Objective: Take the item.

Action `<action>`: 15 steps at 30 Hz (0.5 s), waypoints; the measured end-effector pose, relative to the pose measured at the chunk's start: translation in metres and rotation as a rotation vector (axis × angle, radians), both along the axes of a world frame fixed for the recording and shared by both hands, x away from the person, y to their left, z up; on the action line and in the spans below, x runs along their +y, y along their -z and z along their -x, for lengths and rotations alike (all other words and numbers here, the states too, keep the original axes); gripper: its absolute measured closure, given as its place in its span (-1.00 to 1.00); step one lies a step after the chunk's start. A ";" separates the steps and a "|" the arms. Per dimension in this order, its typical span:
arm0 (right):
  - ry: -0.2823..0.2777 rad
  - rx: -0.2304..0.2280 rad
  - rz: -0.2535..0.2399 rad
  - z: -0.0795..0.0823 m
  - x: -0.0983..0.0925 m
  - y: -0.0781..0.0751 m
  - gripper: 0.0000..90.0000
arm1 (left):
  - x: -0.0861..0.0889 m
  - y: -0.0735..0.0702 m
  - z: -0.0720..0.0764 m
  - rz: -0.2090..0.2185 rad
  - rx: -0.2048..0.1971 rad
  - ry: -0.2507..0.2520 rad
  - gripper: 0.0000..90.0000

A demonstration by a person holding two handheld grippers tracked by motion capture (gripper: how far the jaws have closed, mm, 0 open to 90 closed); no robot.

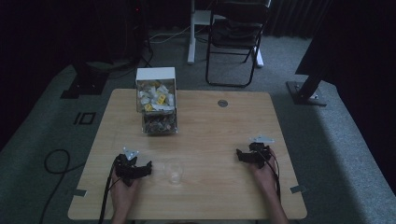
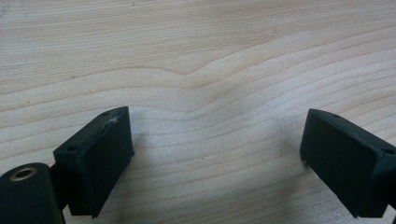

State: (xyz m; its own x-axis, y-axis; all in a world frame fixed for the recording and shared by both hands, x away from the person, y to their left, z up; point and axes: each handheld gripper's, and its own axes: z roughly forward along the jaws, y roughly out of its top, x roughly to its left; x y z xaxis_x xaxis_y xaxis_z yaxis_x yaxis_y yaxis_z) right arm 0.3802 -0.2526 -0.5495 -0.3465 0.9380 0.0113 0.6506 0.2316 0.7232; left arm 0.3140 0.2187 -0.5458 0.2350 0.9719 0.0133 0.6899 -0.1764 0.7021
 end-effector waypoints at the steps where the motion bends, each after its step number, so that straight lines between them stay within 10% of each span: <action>1: 0.000 0.000 0.000 0.000 0.000 0.000 -0.71 | 0.000 0.000 0.000 0.000 0.000 0.000 -0.77; 15: 0.000 -0.001 0.001 0.000 0.000 0.000 -0.71 | 0.001 0.000 -0.002 0.002 0.000 0.006 -0.77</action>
